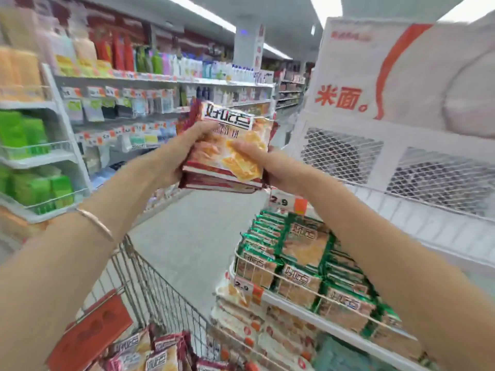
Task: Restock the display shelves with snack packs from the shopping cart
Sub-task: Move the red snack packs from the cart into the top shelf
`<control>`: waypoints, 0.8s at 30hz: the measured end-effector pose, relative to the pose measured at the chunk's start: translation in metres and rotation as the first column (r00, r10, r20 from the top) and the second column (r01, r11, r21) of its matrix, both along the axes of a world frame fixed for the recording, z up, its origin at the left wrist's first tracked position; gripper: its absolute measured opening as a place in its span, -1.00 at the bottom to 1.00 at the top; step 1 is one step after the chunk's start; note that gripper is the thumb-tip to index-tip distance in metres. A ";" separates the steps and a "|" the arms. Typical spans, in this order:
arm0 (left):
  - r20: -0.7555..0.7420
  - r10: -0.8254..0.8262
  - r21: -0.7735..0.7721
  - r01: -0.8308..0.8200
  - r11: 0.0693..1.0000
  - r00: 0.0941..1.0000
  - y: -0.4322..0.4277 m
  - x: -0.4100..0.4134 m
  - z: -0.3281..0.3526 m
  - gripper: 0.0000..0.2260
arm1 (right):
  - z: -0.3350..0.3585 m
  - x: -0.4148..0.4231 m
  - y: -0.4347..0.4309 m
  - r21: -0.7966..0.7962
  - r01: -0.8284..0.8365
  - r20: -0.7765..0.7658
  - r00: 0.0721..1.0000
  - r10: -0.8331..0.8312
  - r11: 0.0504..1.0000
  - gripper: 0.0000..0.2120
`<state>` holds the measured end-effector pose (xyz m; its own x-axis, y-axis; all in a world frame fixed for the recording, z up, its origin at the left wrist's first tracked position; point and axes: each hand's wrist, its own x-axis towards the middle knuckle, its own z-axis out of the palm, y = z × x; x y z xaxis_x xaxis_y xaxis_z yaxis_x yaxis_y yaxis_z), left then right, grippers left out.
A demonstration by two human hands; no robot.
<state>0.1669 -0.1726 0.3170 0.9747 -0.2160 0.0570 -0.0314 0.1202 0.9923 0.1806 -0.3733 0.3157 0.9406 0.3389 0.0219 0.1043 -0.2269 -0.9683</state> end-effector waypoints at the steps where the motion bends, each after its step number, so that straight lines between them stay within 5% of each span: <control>1: 0.047 -0.017 0.063 0.014 0.998 0.999 -0.020 0.014 0.020 -0.48 | 0.019 0.004 -0.020 -0.010 0.033 0.063 0.998 -0.032 0.999 -0.69; 4: 0.239 -0.059 0.223 0.004 0.975 0.969 -0.076 0.058 0.067 -0.69 | 0.065 0.021 -0.080 0.005 0.161 0.216 0.964 -0.158 0.987 -0.52; 7: 0.385 -0.061 0.308 -0.066 0.949 0.921 -0.124 0.116 0.087 -0.37 | 0.086 0.049 -0.142 -0.044 0.174 0.258 0.953 -0.157 0.984 -0.34; 11: 0.368 -0.156 0.503 -0.055 0.862 0.917 -0.182 0.191 0.066 0.04 | 0.065 0.092 -0.215 -0.155 0.022 0.209 0.978 0.011 0.988 -0.61; 14: 0.324 -0.315 0.686 0.008 0.728 0.892 -0.207 0.239 0.027 -0.27 | 0.015 0.130 -0.245 -0.238 0.095 0.116 0.991 -0.069 0.967 -0.50; 19: 0.330 -0.465 0.904 -0.133 0.406 0.821 -0.216 0.287 -0.010 -0.44 | -0.071 0.198 -0.244 -0.269 0.350 -0.002 0.932 -0.364 0.897 0.20; 24: 0.443 -0.518 0.896 -0.348 0.275 0.732 -0.211 0.312 -0.017 -0.28 | -0.084 0.235 -0.220 -0.122 0.431 0.008 0.901 -0.434 0.894 0.00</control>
